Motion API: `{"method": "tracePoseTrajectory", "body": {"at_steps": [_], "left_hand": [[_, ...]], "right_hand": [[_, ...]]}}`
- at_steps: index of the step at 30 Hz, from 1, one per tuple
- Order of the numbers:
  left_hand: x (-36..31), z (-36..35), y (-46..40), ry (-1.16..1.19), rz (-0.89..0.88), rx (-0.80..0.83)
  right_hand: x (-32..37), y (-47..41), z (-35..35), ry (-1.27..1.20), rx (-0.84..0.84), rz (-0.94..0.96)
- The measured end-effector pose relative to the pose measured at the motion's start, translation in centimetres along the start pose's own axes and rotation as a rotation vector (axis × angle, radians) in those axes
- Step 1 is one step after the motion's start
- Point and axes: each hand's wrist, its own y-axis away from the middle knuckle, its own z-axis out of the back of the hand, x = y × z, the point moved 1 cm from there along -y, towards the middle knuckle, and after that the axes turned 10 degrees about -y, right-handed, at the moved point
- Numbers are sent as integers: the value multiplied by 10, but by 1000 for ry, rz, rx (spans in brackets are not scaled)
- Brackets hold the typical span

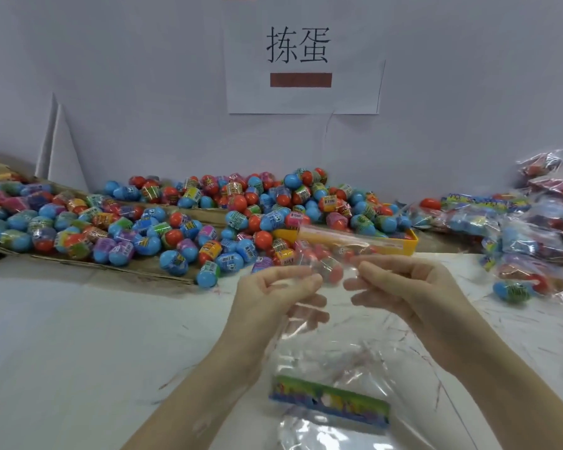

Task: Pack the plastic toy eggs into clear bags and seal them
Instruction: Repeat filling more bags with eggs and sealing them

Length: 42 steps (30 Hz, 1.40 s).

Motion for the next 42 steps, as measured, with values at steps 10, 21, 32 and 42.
{"method": "tracePoseTrajectory", "body": {"at_steps": [10, 21, 32, 42], "left_hand": [[14, 4, 6, -52, -58, 81], [29, 9, -4, 1, 14, 97], [26, 10, -4, 74, -60, 88], [27, 7, -1, -2, -103, 51]], "right_hand": [[-4, 3, -5, 177, 59, -40], [-13, -61, 3, 927, -34, 108], [-38, -89, -7, 1242, -80, 233], [44, -12, -17, 516, 275, 371]]}}
